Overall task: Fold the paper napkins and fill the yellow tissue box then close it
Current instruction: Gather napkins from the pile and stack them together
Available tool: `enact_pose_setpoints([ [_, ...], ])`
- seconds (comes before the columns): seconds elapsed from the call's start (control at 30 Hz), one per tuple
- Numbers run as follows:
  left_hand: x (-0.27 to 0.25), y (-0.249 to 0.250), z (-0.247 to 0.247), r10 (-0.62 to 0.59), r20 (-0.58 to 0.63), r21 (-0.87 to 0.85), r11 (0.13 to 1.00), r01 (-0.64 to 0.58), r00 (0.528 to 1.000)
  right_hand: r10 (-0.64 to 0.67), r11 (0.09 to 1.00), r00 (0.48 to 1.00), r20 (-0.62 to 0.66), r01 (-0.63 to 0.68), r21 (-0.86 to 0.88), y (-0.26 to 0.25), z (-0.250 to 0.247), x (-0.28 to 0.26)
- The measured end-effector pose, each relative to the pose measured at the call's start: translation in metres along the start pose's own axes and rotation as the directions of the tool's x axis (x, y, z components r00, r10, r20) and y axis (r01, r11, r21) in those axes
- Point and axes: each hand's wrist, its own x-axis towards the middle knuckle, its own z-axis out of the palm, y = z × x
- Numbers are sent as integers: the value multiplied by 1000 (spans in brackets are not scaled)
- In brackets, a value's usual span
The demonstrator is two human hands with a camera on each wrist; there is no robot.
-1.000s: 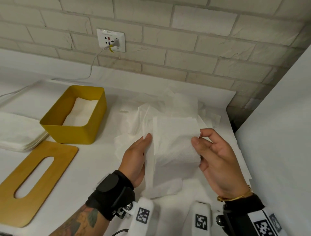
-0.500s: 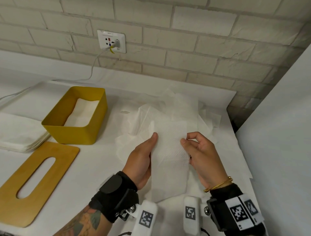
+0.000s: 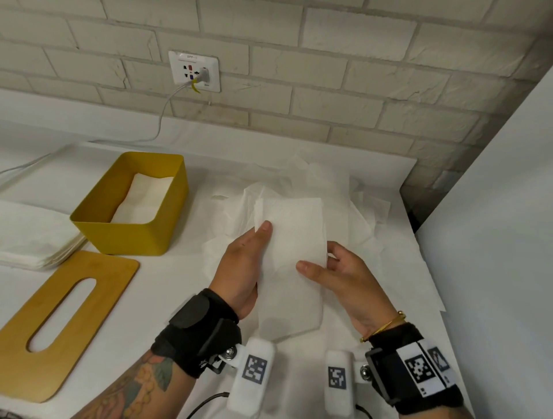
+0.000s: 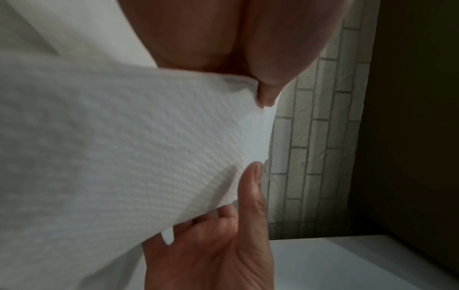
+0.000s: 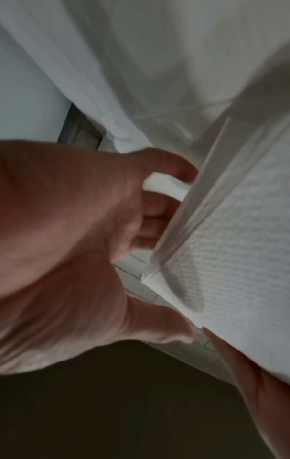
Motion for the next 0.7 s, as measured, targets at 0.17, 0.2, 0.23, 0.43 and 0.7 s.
enact_pose_setpoints([
  [0.17,2,1,0,81,23,158,984,-84,996,3,999,999,37,-5,52,0,5,4],
  [0.2,3,1,-1,88,17,175,980,-90,996,19,996,999,50,-23,83,1,8,4],
  [0.23,4,2,-2,93,6,184,979,-92,996,27,994,998,61,-34,106,1,10,3],
  [0.43,6,8,-2,80,-76,183,981,-65,994,91,995,992,88,-93,24,15,25,-7],
  [0.7,3,8,-11,-145,0,-129,981,143,989,171,985,970,172,-163,-60,18,18,-15],
])
